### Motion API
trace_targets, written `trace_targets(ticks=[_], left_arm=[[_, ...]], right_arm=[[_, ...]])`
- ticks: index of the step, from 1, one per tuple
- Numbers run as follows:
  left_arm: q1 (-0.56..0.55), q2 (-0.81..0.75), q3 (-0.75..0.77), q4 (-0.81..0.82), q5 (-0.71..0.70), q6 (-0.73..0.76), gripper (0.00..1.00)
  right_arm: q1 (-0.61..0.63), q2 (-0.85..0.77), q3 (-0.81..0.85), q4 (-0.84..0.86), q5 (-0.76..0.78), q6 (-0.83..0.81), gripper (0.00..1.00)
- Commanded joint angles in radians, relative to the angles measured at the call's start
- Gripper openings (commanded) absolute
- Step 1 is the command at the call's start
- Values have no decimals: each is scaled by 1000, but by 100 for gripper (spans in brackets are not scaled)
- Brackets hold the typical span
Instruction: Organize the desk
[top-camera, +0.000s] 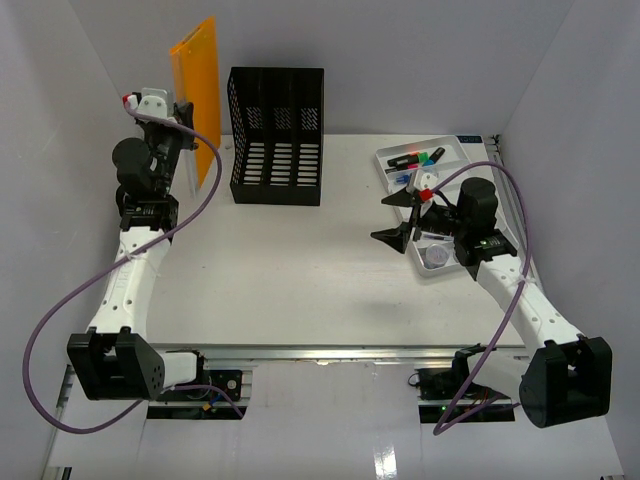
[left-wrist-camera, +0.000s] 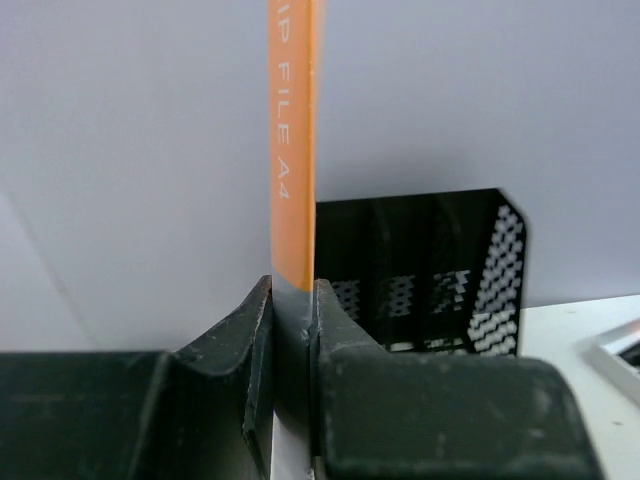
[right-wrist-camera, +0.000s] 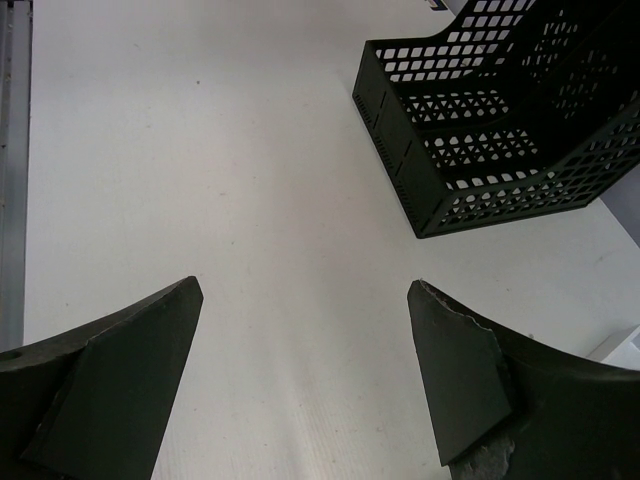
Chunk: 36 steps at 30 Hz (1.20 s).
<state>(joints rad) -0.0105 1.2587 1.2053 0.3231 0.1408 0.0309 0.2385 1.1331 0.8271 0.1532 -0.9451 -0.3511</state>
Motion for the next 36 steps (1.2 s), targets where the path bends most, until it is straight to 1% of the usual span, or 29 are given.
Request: trace_targets(ticks=[1, 4, 8, 11, 16, 20, 29, 36], left_arm=[[-2, -13, 8, 194, 204, -111, 0], [-2, 32, 5, 289, 240, -145, 0], [-2, 98, 14, 372, 236, -156, 0], [-2, 140, 41, 392, 243, -165, 0], [-2, 198, 55, 420, 201, -156, 0], [-2, 253, 71, 454, 222, -154, 0], [-2, 402, 158, 526, 194, -162, 0], [-2, 520, 216, 634, 196, -212, 0]], right_arm=[[-8, -25, -5, 52, -23, 18, 90], [-13, -31, -8, 56, -26, 20, 90], [-23, -40, -17, 63, -31, 22, 90], [-31, -41, -17, 64, -33, 24, 90], [-35, -37, -19, 68, -33, 24, 90], [-38, -26, -20, 69, -30, 23, 90], [-51, 3, -23, 68, -23, 17, 90], [-61, 27, -19, 58, -21, 4, 90]])
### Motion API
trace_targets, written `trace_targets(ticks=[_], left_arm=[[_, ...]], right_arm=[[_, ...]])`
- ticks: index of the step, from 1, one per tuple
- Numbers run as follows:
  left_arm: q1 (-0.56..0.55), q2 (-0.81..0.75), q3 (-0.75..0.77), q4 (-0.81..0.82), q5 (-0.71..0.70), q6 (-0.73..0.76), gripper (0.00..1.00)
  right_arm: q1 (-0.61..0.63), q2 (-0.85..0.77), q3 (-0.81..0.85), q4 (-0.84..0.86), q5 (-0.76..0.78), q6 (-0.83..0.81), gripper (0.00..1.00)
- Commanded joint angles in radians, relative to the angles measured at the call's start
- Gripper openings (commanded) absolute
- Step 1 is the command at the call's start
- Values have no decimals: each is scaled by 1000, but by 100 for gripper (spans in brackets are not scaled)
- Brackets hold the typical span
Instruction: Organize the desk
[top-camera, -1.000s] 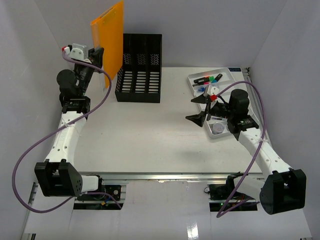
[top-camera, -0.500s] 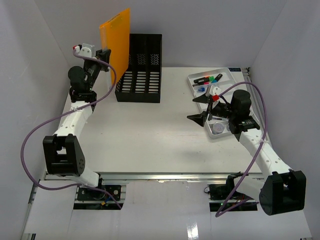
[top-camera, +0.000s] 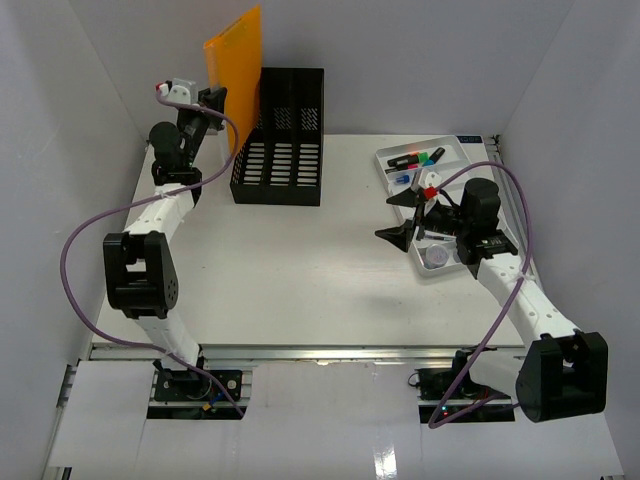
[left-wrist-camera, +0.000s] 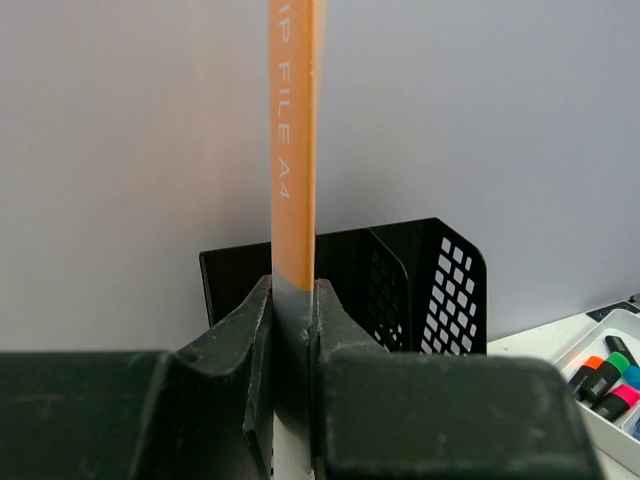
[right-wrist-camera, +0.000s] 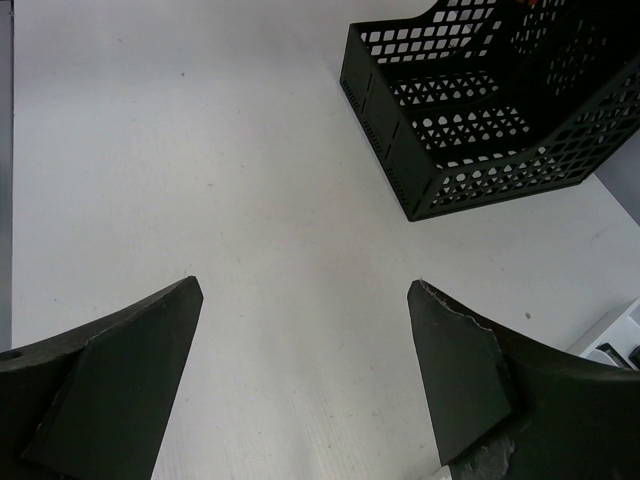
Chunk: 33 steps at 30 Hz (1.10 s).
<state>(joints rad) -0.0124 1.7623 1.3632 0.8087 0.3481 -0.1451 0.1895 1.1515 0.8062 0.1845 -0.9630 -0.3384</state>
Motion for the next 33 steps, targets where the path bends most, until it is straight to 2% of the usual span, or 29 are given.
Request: trace_targets(ticks=[1, 14, 26, 33], left_arm=[[0, 32, 60, 171, -11, -44, 0], [2, 174, -1, 478, -10, -119, 0], [11, 232, -131, 664, 45, -164, 0], [71, 296, -179, 756, 84, -192, 0]], right_arm=[[-14, 12, 2, 25, -3, -10, 90], [-41, 36, 1, 21, -6, -14, 90], [-45, 40, -1, 23, -17, -13, 90], [-51, 40, -5, 30, -26, -9, 90]])
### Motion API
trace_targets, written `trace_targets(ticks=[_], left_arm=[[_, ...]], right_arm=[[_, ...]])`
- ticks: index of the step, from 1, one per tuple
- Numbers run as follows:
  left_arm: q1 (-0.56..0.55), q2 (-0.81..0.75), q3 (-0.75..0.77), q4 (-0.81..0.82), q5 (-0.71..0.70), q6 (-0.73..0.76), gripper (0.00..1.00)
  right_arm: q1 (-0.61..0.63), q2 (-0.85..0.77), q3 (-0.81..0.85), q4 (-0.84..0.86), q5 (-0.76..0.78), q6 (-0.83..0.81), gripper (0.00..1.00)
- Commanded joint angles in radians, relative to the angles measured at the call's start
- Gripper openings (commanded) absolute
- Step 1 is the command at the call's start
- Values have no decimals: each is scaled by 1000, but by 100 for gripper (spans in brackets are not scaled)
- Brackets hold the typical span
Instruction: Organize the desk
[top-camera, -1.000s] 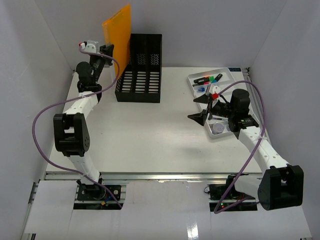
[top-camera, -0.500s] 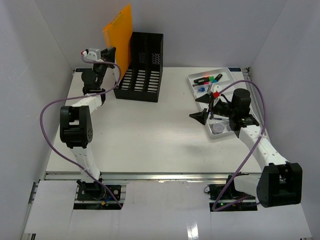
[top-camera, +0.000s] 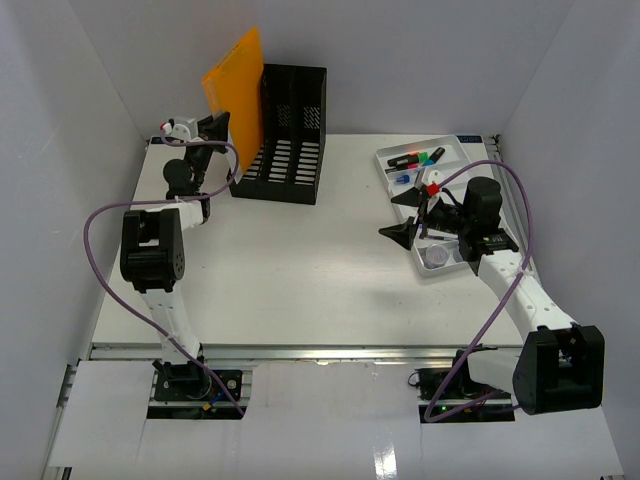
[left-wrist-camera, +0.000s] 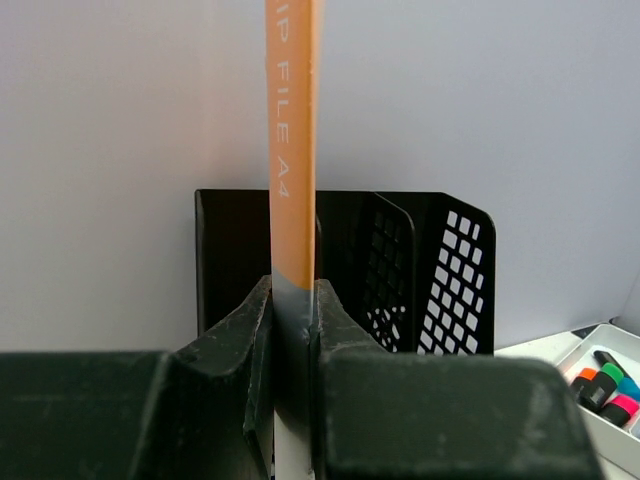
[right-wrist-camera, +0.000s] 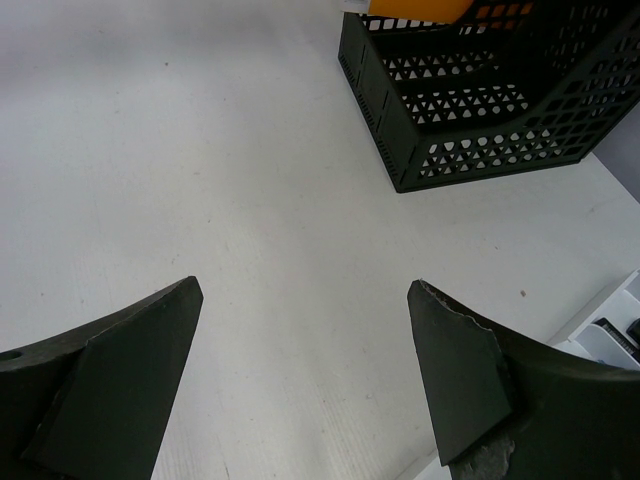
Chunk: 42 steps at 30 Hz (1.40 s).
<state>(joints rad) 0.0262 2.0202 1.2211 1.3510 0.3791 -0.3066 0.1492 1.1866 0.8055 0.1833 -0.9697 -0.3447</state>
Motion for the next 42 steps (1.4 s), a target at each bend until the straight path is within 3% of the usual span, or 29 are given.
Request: trace_targets(ticks=[1, 11, 21, 34, 36, 39, 42], left_arm=[[39, 47, -40, 229, 58, -43, 0], [77, 105, 120, 237, 214, -85, 0], [86, 199, 248, 273, 244, -151, 0], [90, 259, 218, 381, 261, -212, 0], [92, 232, 186, 400, 235, -219, 9], [93, 158, 92, 398, 201, -221, 54], [92, 33, -12, 348, 181, -211, 72]], right_arm=[[-13, 5, -5, 33, -20, -2, 90], [-18, 16, -8, 38, -27, 0, 90], [-25, 34, -8, 36, -23, -2, 90], [-31, 48, -6, 35, -30, -7, 90], [-31, 48, -8, 34, -28, -7, 90], [-31, 42, -8, 33, -26, -9, 90], [-33, 32, -10, 34, -22, -10, 90]])
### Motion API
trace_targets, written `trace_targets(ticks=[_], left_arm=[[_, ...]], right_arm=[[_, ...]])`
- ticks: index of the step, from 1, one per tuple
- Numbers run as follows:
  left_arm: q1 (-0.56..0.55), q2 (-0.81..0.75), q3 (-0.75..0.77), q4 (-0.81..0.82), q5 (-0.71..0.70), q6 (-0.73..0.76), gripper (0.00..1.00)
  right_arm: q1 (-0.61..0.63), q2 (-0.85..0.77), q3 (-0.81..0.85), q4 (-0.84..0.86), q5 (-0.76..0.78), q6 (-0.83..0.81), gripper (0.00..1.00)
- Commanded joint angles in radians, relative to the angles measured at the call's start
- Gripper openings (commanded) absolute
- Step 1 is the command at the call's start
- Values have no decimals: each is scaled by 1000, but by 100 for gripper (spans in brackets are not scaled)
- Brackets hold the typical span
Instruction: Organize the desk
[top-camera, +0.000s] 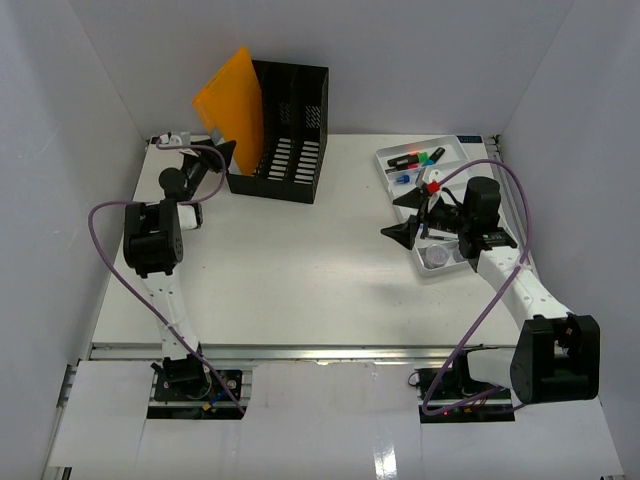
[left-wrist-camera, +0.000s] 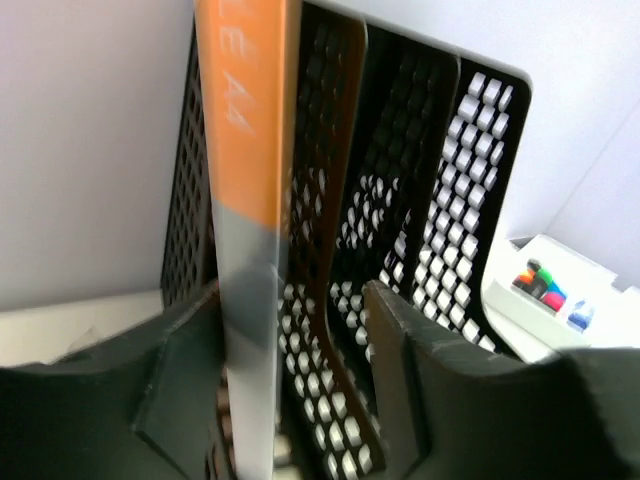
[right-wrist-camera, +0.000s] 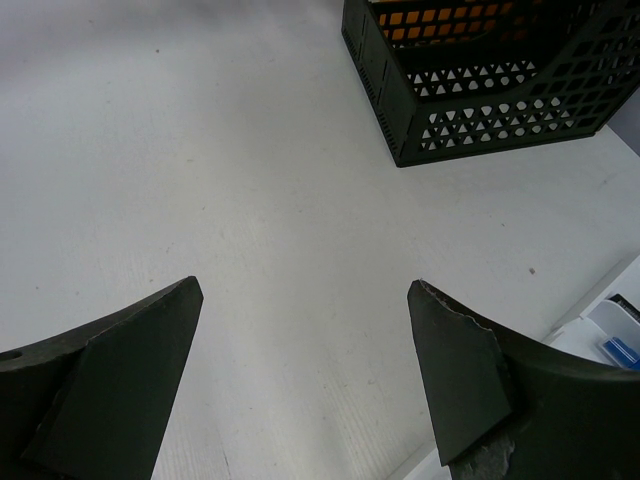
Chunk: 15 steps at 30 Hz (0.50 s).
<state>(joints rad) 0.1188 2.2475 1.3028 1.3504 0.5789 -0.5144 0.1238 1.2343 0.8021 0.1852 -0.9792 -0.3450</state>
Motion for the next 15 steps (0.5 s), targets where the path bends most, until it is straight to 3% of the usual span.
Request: trace_targets(ticks=[1, 3, 8, 15], left_arm=[[0, -230, -132, 346, -23, -1, 79], [0, -301, -210, 341, -32, 12, 97], [-1, -597, -384, 178, -110, 70, 98], [-1, -1026, -511, -424, -195, 122, 98]], right_arm=[[-8, -19, -8, 32, -11, -13, 90], [-12, -24, -10, 32, -6, -18, 90], [-44, -43, -14, 21, 10, -30, 90], [-111, -58, -4, 5, 43, 20, 90]])
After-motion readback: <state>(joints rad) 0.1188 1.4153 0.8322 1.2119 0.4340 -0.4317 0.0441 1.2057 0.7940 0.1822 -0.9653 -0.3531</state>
